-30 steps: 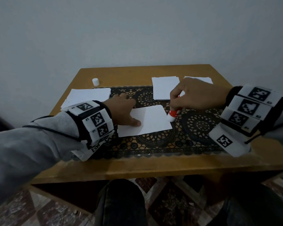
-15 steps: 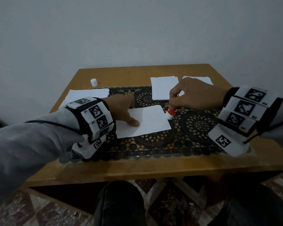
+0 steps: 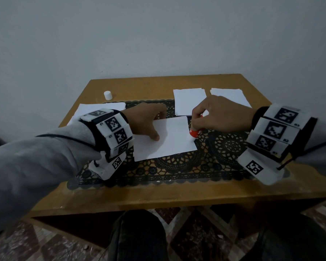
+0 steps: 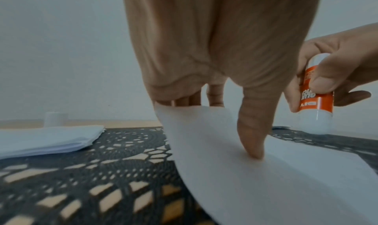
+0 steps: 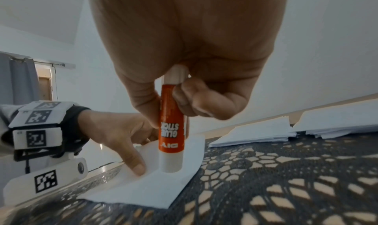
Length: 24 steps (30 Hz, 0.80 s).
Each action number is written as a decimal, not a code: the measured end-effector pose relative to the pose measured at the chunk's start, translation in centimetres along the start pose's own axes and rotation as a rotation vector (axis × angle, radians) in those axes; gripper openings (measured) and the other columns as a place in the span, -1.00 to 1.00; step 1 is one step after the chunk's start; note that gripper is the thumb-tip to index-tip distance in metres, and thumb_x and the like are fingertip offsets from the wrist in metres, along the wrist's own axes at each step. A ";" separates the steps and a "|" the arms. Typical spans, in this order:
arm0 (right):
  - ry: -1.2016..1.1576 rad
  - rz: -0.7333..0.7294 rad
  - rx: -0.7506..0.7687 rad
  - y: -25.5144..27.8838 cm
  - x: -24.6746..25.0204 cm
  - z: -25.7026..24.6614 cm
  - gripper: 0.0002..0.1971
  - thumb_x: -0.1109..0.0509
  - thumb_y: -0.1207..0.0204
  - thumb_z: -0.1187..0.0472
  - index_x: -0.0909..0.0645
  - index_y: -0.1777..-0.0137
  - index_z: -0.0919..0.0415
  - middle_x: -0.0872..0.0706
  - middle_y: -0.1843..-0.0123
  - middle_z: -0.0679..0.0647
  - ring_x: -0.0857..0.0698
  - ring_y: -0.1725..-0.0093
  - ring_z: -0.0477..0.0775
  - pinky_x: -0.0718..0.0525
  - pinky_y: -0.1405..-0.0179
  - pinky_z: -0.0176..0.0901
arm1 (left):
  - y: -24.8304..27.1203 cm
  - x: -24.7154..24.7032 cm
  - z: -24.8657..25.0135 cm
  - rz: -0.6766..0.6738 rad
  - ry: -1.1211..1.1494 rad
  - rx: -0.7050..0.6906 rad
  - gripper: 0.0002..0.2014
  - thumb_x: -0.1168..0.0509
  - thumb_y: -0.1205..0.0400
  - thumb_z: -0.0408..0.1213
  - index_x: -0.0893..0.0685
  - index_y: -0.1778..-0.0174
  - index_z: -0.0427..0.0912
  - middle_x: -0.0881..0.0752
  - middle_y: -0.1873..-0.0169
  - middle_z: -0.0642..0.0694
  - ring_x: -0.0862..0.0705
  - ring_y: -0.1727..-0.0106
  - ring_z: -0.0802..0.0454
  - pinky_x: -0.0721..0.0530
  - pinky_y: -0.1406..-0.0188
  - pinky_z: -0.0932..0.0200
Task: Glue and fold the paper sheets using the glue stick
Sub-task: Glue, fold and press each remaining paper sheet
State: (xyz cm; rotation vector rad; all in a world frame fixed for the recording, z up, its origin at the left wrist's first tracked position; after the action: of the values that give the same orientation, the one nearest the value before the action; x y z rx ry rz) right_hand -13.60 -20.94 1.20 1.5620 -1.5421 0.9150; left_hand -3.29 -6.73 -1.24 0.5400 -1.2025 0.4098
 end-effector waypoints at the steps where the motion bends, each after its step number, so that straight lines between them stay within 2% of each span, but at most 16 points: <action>1: 0.005 -0.001 0.003 0.0 -0.2 0.0 -0.81 -0.41 -0.50 0.12 -0.79 0.26 0.14 -0.81 0.18 0.01 -0.69 0.25 -0.07 -0.62 0.18 -0.24 | 0.1 0.1 0.2 0.011 0.013 -0.024 -0.44 -0.57 -0.39 -0.24 -0.45 -0.23 0.01 -0.61 -0.03 -0.03 -0.58 -0.05 -0.03 -0.47 0.11 0.15; 2: 0.012 0.001 0.007 0.0 -0.4 -0.1 -0.81 -0.41 -0.50 0.12 -0.79 0.25 0.15 -0.81 0.19 -0.01 -0.64 0.34 -0.17 -0.55 0.31 -0.39 | 0.3 0.2 0.4 0.008 0.019 -0.052 -0.35 -0.56 -0.40 -0.28 -0.42 -0.35 0.05 -0.60 -0.07 -0.02 -0.58 -0.07 -0.02 -0.48 0.05 0.15; 3: 0.018 0.005 0.007 -0.1 -0.4 -0.1 -0.81 -0.41 -0.50 0.12 -0.79 0.25 0.15 -0.81 0.19 -0.02 -0.61 0.39 -0.21 -0.50 0.36 -0.45 | 0.5 0.3 0.7 -0.005 0.019 -0.081 -0.29 -0.54 -0.41 -0.32 -0.40 -0.44 0.09 -0.59 -0.11 -0.01 -0.57 -0.10 0.00 -0.49 -0.02 0.16; 4: 0.018 0.009 0.006 -0.2 -0.5 -0.1 -0.82 -0.42 -0.50 0.12 -0.79 0.25 0.14 -0.81 0.19 -0.01 -0.61 0.38 -0.19 -0.52 0.35 -0.41 | 0.7 0.4 1.0 -0.024 0.014 -0.109 -0.28 -0.52 -0.42 -0.36 -0.42 -0.47 0.12 -0.59 -0.15 0.00 -0.57 -0.13 0.02 -0.50 -0.08 0.17; 6: 0.013 0.004 0.003 -0.4 -0.7 0.0 -0.82 -0.42 -0.48 0.10 -0.79 0.26 0.13 -0.81 0.19 0.05 -0.66 0.30 0.00 -0.61 0.23 -0.16 | 0.9 0.5 1.3 -0.071 0.013 -0.156 -0.37 -0.47 -0.43 -0.44 -0.56 -0.39 0.11 -0.60 -0.23 0.06 -0.58 -0.19 0.04 -0.53 -0.15 0.19; 8: 0.027 -0.008 0.014 -0.7 -1.0 -0.2 -0.82 -0.42 -0.47 0.10 -0.79 0.26 0.14 -0.81 0.19 0.09 -0.71 0.21 0.14 -0.67 0.12 0.00 | 1.2 0.5 1.5 -0.152 0.077 -0.151 -0.47 -0.42 -0.44 -0.51 -0.69 -0.25 0.11 -0.67 -0.22 0.06 -0.67 -0.13 0.01 -0.64 -0.12 0.15; 10: 0.042 -0.016 0.025 -1.0 -1.3 -0.4 -0.81 -0.42 -0.47 0.10 -0.79 0.27 0.16 -0.80 0.21 0.10 -0.73 0.14 0.20 -0.69 0.04 0.09 | 1.5 0.5 1.5 -0.229 0.154 -0.128 -0.53 -0.42 -0.45 -0.55 -0.74 -0.14 0.08 -0.75 -0.15 -0.02 -0.73 -0.06 -0.03 -0.73 -0.09 0.08; 13: 0.047 -0.021 0.027 -1.2 -1.4 -0.8 -0.82 -0.43 -0.46 0.10 -0.78 0.28 0.15 -0.80 0.22 0.10 -0.72 0.15 0.23 -0.68 0.06 0.15 | 1.9 0.4 1.5 -0.268 0.182 -0.093 -0.57 -0.41 -0.45 -0.56 -0.73 -0.08 0.06 -0.75 -0.12 -0.08 -0.73 -0.07 -0.05 -0.73 -0.11 -0.04; 15: 0.036 -0.004 0.031 -1.2 -1.1 -1.0 -0.81 -0.42 -0.45 0.09 -0.77 0.30 0.12 -0.79 0.23 0.06 -0.70 0.20 0.18 -0.65 0.14 0.12 | 1.9 0.3 1.2 -0.247 0.164 -0.054 -0.56 -0.39 -0.45 -0.55 -0.73 -0.14 0.03 -0.72 -0.14 -0.14 -0.70 -0.09 -0.10 -0.72 -0.11 -0.06; 17: 0.031 0.038 0.041 -1.3 -0.4 -1.2 -0.81 -0.42 -0.46 0.07 -0.77 0.31 0.10 -0.77 0.23 -0.01 -0.62 0.29 0.00 -0.55 0.27 -0.07 | 1.8 0.3 0.7 -0.177 0.137 0.008 -0.53 -0.36 -0.46 -0.53 -0.69 -0.26 -0.05 -0.69 -0.15 -0.21 -0.67 -0.08 -0.13 -0.71 -0.08 -0.01; 19: 0.035 0.099 0.041 -1.4 0.5 -1.4 -0.81 -0.42 -0.47 0.07 -0.77 0.30 0.09 -0.76 0.22 -0.04 -0.55 0.28 -0.09 -0.45 0.25 -0.19 | 1.9 0.3 0.2 -0.105 0.129 0.073 -0.49 -0.37 -0.46 -0.52 -0.64 -0.34 -0.11 -0.66 -0.10 -0.22 -0.63 -0.06 -0.13 -0.66 -0.05 0.02; 21: 0.034 0.133 0.025 -1.7 1.1 -1.2 -0.81 -0.42 -0.48 0.07 -0.78 0.28 0.11 -0.76 0.19 -0.01 -0.58 0.22 -0.08 -0.49 0.22 -0.16 | 2.0 0.2 -0.3 -0.066 0.148 0.122 -0.47 -0.40 -0.45 -0.49 -0.61 -0.37 -0.16 -0.58 0.01 -0.14 -0.57 0.00 -0.10 -0.61 0.02 0.08; 24: 0.065 0.146 0.000 -2.2 1.0 -1.1 -0.80 -0.42 -0.48 0.06 -0.79 0.24 0.14 -0.78 0.14 0.05 -0.66 0.06 0.06 -0.62 -0.01 0.04 | 2.3 -0.1 -0.6 -0.021 0.183 0.182 -0.49 -0.43 -0.46 -0.46 -0.57 -0.35 -0.17 -0.44 0.07 -0.01 -0.48 0.05 0.00 -0.46 0.13 0.19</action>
State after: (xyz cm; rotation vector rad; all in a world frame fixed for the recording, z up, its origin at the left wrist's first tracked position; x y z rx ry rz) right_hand -11.36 -20.39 2.53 1.4198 -1.6269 1.0357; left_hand -4.18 -4.53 -1.06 0.6561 -0.9885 0.5427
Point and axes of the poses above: each hand's wrist, its own y-axis away from the middle knuckle, its own x-axis out of the back of the hand, z = x × y, the point moved 5 cm from there along -y, towards the middle knuckle
